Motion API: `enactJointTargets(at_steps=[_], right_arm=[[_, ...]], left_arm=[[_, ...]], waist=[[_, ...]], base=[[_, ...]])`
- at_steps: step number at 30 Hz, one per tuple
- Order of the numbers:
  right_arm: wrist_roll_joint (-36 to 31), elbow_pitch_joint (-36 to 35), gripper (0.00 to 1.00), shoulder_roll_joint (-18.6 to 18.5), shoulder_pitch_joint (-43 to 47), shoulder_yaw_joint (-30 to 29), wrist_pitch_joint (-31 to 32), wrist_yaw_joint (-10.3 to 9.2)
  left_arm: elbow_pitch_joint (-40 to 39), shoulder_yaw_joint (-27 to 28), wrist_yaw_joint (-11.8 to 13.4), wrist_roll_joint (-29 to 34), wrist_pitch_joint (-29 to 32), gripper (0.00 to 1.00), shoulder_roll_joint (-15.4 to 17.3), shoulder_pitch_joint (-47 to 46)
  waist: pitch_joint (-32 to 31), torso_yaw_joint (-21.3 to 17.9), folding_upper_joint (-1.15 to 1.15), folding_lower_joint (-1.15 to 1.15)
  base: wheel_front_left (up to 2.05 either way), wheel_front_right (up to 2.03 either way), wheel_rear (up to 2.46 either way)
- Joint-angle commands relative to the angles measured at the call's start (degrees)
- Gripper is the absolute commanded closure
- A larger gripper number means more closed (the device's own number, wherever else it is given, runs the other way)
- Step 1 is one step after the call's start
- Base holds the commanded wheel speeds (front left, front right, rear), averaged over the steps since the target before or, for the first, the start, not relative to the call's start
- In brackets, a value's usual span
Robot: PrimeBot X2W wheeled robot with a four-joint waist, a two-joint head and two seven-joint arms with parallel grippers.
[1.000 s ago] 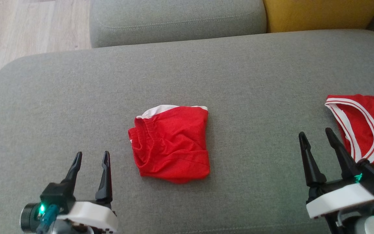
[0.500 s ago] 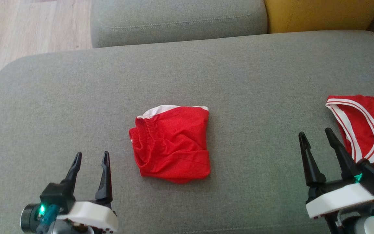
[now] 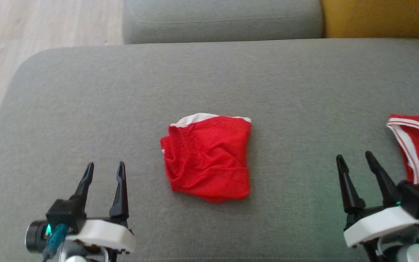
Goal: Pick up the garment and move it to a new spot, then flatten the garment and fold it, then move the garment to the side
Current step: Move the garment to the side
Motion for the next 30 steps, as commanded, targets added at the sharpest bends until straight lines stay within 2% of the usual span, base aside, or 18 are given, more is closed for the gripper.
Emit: enactJointTargets(at_steps=[1, 9, 14, 20, 25, 28, 30], right_arm=[[-0.08, -0.77, 0.00, -0.76, -1.68, 1.46, 0.16, -0.04], [1.91, 11.26, 0.00, -1.02, -7.08, 5.80, 0.11, -0.04], [3.86, 20.55, 0.00, -0.10, -11.52, 8.78, -1.07, -0.04], [7.66, 30.34, 0.00, 0.68, -15.64, 11.53, 0.78, -0.04], [10.41, 34.24, 0.00, 0.75, -17.95, 13.12, 4.04, -0.04], [11.31, 35.31, 1.00, 0.53, -18.72, 13.71, 5.15, -0.04], [11.40, 35.41, 1.00, 0.37, -18.97, 14.00, 5.33, -0.04]], left_arm=[[-1.74, 1.98, 0.14, -0.16, -0.98, 0.00, 0.19, -4.05], [-0.45, 0.99, -1.12, -0.01, -2.73, 0.00, -2.10, -8.80], [0.38, 0.62, -2.04, 0.26, -3.42, 0.00, -3.75, -11.14], [0.60, 0.41, -3.46, 1.24, -3.71, 0.00, -5.54, -13.03], [-0.23, 1.52, -4.26, 2.64, -3.74, 0.00, -6.39, -13.12], [-0.46, 2.41, -4.62, 3.24, -3.74, 0.00, -6.82, -12.75], [-0.62, 2.90, -4.88, 3.67, -3.74, 0.00, -7.05, -12.47]], waist=[[0.85, 2.50, 0.00, 0.00], [3.80, 11.17, 0.00, 0.00], [5.28, 15.05, 0.00, 0.00], [6.30, 18.32, 0.00, 0.00], [6.74, 18.97, 0.00, 0.00], [6.76, 18.66, 0.00, 0.00], [6.75, 18.04, 0.00, 0.00]], base=[[0.00, 0.00, 0.00], [0.00, 0.00, 0.00], [0.00, 0.00, 0.00], [0.00, 0.00, 0.00], [0.00, 0.00, 0.00], [0.00, 0.00, 0.00], [0.00, 0.00, 0.00]])
